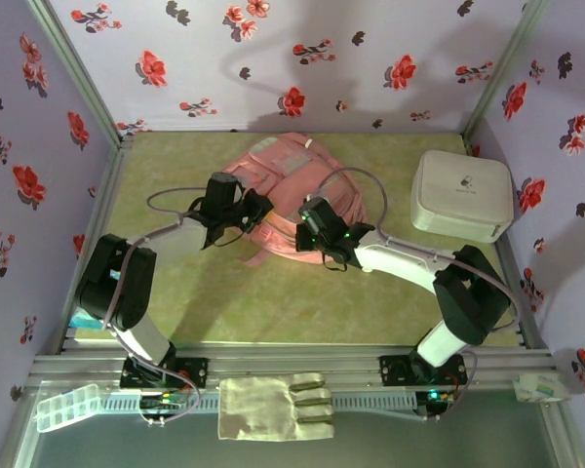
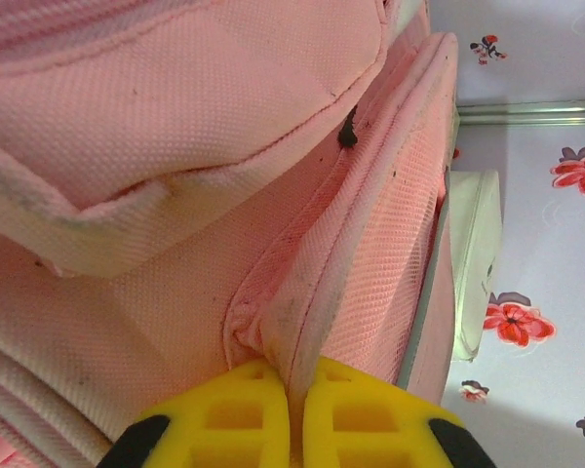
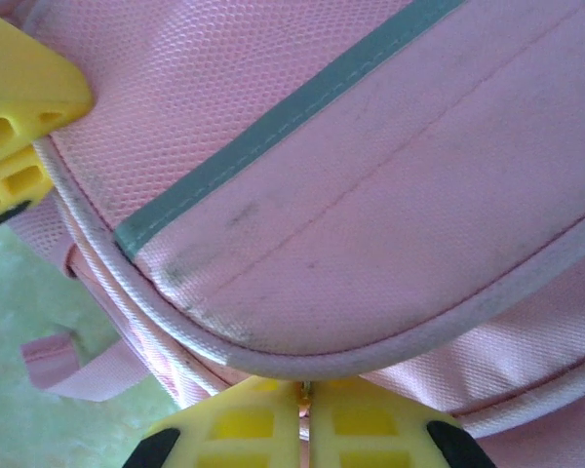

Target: Pack the student bag

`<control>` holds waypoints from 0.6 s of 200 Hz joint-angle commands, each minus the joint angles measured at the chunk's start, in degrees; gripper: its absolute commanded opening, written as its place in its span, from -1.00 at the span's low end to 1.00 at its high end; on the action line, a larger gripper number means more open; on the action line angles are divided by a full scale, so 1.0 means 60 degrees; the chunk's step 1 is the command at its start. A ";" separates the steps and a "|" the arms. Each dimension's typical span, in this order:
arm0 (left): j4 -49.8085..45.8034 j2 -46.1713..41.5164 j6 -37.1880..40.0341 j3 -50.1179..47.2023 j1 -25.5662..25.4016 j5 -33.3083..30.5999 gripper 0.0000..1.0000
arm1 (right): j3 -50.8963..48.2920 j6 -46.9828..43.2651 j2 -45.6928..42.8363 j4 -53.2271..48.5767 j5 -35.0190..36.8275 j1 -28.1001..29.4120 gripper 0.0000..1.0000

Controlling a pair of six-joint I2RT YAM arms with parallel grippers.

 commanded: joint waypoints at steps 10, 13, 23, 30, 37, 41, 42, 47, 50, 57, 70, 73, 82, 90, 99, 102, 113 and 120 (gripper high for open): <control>0.0035 -0.0500 0.0479 0.0230 0.0066 0.0142 -1.00 | -0.0499 -0.0065 -0.0525 -0.0214 0.1217 -0.0360 -0.87; 0.0018 -0.0501 0.0493 0.0233 0.0071 0.0142 -1.00 | -0.0561 -0.0050 -0.0576 -0.0234 0.1296 -0.0390 -0.88; -0.0052 -0.0517 0.0567 0.0230 0.0088 0.0146 -1.00 | -0.0702 0.0052 -0.0719 -0.0347 0.1514 -0.0561 -0.88; -0.0087 -0.0532 0.0599 0.0230 0.0088 0.0143 -1.00 | -0.0743 0.0147 -0.0773 -0.0469 0.1579 -0.0733 -0.88; -0.0112 -0.0533 0.0627 0.0216 0.0099 0.0146 -1.00 | -0.0789 0.0227 -0.0816 -0.0567 0.1582 -0.0901 -0.88; -0.0116 -0.0518 0.0635 0.0208 0.0092 0.0147 -1.00 | -0.0803 0.0242 -0.0833 -0.0624 0.1565 -0.0982 -0.88; -0.0116 -0.0518 0.0633 0.0204 0.0097 0.0147 -1.00 | -0.0804 0.0249 -0.0830 -0.0630 0.1558 -0.1007 -0.88; -0.0116 -0.0518 0.0645 0.0200 0.0103 0.0145 -1.00 | -0.0825 0.0260 -0.0850 -0.0675 0.1496 -0.1089 -0.88; -0.0116 -0.0506 0.0645 0.0200 0.0103 0.0146 -1.00 | -0.0818 0.0219 -0.0842 -0.0680 0.1448 -0.1126 -0.88; -0.0120 -0.0482 0.0623 0.0186 0.0102 0.0145 -1.00 | -0.0807 0.0061 -0.0873 -0.0643 0.1319 -0.1162 -0.88; -0.0116 -0.0460 0.0620 0.0186 0.0102 0.0139 -1.00 | -0.0792 -0.0462 -0.0911 -0.0411 0.0852 -0.1177 -0.84; -0.0116 -0.0460 0.0628 0.0186 0.0103 0.0144 -1.00 | -0.0783 -0.0629 -0.0901 -0.0347 0.0666 -0.1177 -0.82; -0.0116 -0.0460 0.0616 0.0186 0.0095 0.0146 -1.00 | -0.0619 -0.1055 -0.0812 -0.0361 0.0272 -0.1177 -0.77; -0.0130 -0.0452 0.0631 0.0200 0.0099 0.0139 -1.00 | -0.0398 -0.1438 -0.0667 -0.0519 0.0007 -0.1191 -0.74; -0.0145 -0.0445 0.0644 0.0214 0.0095 0.0147 -1.00 | -0.0161 -0.1840 -0.0472 -0.0736 -0.0180 -0.1192 -0.72; -0.0145 -0.0449 0.0634 0.0215 0.0100 0.0147 -1.00 | -0.0116 -0.1972 -0.0410 -0.0752 -0.0232 -0.1192 -0.71; -0.0154 -0.0430 0.0645 0.0229 0.0103 0.0146 -1.00 | -0.0086 -0.2313 -0.0323 -0.0595 -0.0387 -0.1208 -0.66; -0.0161 -0.0430 0.0641 0.0237 0.0103 0.0134 -1.00 | -0.0123 -0.2473 -0.0293 -0.0465 -0.0556 -0.1228 -0.64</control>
